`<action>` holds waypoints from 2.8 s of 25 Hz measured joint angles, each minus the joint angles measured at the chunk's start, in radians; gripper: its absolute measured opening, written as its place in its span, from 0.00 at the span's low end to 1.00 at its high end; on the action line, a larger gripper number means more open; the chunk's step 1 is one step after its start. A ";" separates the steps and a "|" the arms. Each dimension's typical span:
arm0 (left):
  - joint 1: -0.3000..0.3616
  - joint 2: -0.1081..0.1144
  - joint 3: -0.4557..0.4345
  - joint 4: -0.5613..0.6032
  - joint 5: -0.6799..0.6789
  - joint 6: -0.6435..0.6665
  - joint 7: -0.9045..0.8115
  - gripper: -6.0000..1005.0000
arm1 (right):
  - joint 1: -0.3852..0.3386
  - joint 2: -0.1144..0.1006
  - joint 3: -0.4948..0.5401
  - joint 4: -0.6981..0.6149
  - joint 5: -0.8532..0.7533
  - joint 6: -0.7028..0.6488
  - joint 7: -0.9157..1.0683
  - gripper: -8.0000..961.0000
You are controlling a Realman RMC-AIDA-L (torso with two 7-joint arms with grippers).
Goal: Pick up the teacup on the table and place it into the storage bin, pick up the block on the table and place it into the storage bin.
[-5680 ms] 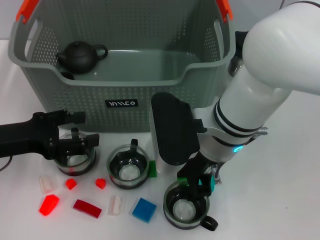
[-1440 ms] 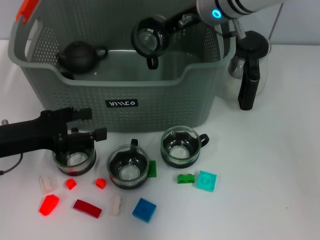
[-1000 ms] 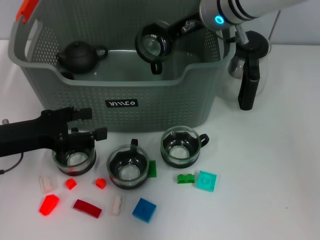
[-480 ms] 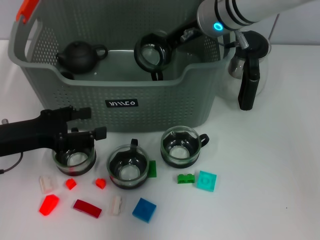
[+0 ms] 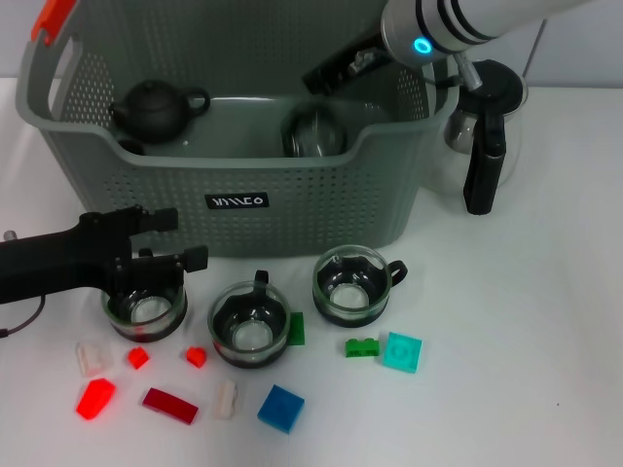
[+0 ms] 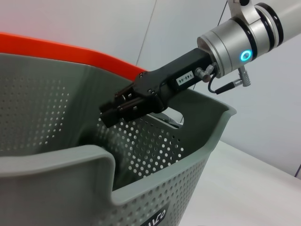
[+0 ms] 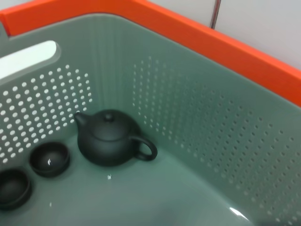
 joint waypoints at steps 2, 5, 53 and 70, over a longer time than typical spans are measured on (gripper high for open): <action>0.000 0.000 -0.002 0.000 0.000 0.000 0.000 0.84 | -0.003 -0.003 0.008 -0.019 0.002 -0.012 0.001 0.25; 0.000 0.000 -0.003 0.000 0.000 0.000 -0.001 0.84 | -0.013 -0.012 0.020 -0.080 0.004 -0.073 0.017 0.39; 0.022 0.026 -0.018 0.054 0.087 0.185 -0.052 0.84 | -0.265 0.003 -0.285 -0.839 0.053 -1.065 -0.213 0.54; 0.021 0.023 -0.018 0.051 0.088 0.176 -0.070 0.84 | -0.321 0.003 -0.553 -0.737 0.024 -0.808 -0.264 0.54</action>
